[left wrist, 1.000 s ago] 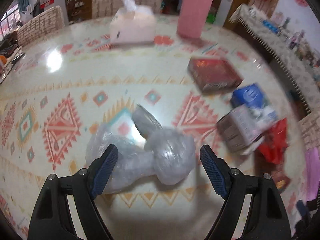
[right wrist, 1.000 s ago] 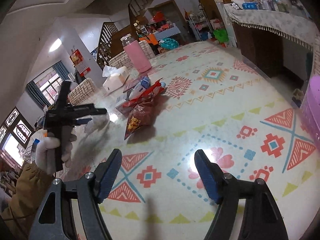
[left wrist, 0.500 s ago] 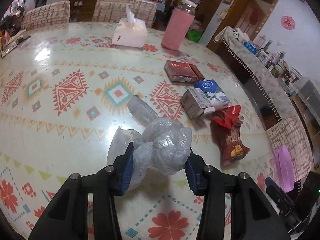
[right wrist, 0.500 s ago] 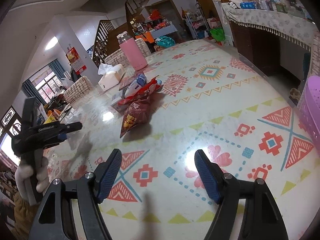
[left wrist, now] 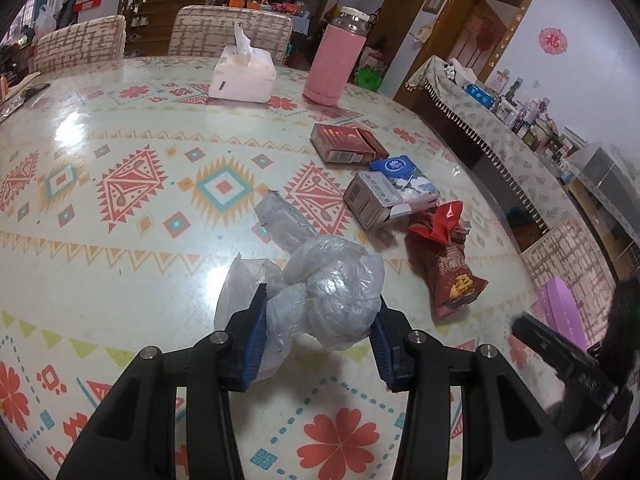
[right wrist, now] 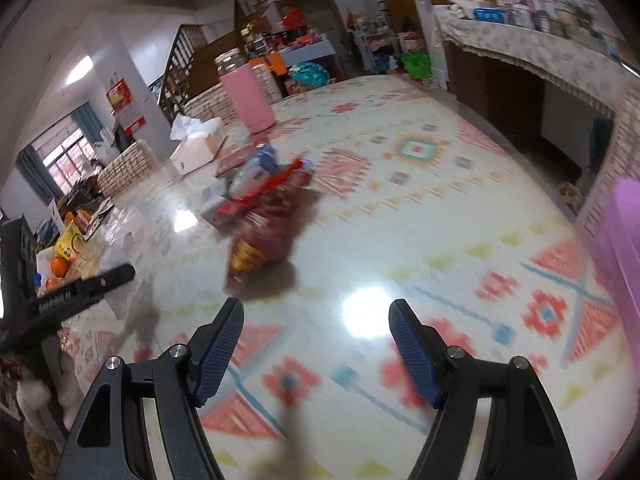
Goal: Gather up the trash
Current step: 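Grasp the red bean snack bag with the right tool while the left tool holds the plastic bag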
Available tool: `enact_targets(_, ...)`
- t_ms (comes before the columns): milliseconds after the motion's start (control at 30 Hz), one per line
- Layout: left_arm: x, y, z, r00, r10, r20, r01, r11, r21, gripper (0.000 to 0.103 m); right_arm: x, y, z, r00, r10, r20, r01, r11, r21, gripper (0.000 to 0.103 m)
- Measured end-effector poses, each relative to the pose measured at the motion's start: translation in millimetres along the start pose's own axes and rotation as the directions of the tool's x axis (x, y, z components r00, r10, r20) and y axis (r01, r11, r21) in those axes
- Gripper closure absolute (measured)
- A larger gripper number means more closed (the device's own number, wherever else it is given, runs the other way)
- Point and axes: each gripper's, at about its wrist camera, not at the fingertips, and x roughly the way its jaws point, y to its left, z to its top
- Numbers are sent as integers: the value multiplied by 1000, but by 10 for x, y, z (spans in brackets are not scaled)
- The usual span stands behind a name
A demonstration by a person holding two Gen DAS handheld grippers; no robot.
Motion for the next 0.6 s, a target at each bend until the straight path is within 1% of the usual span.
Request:
enact_targets(133,-8,25,1,1000,-8,5,8,1000,-10,59,345,237,217,998,-40,-42,38,998,-51,23)
enact_targets(200,9,37,2,1000,-15,-4,15,1000,-13,59,531,320,300,996,-59,-62,56,997,-55,23)
enact_targets(300,22,33,4,1000,-21,-13,21,1000,-13,58,700,409,365,992,-104,-78,99,993,-66,23)
enact_targets(400,25,34,13,999,-31,-16,31,999,-11,58,862,478,380,980,-166,-108,155,982,-104,23)
enact_targets(433,21,34,15,999,-33,-15,33,999,-12,58,878,487,382,978,-182,-106,170,979,-114,25)
enact_targets(467,15,36,15,999,-36,-13,36,999,-12,58,878,498,381,976,-192,-98,179,976,-126,33)
enact_targets(500,7,36,15,999,-38,-11,38,999,-13,58,877,512,377,977,-187,-100,172,975,-137,51)
enact_targets(600,1,42,11,999,-39,-9,39,999,-15,58,804,546,360,977,-192,-93,175,971,-163,59)
